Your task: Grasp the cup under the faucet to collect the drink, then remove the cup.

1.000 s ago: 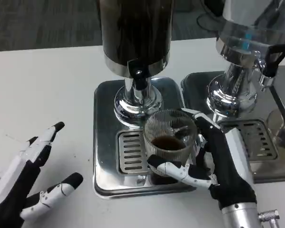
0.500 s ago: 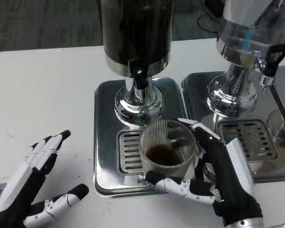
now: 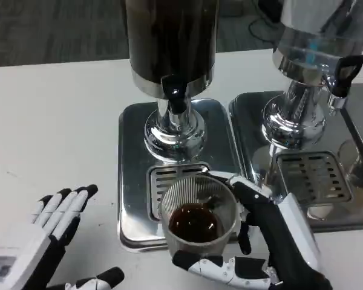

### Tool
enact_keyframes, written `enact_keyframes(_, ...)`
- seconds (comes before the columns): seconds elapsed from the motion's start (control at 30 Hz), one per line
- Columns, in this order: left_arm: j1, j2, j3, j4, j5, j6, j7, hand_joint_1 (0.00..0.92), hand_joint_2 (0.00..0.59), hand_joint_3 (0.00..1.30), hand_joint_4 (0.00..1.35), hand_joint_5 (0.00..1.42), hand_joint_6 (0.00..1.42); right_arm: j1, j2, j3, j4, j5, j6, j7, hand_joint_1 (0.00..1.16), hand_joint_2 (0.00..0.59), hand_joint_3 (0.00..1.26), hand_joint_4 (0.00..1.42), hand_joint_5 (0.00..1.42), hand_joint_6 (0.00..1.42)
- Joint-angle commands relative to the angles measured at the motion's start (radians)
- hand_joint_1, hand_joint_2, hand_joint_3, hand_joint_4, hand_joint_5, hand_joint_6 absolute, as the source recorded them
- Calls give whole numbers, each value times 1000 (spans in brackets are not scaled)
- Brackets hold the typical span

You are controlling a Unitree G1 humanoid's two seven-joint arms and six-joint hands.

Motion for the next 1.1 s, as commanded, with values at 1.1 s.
enact_keyframes(1.1, 128, -30, -33, -124, 51, 144, 77, 0, 56, 0, 0, 0, 0, 77, -8, -15, -148, 27, -13, 42, 927, 162, 532, 670, 891, 1306)
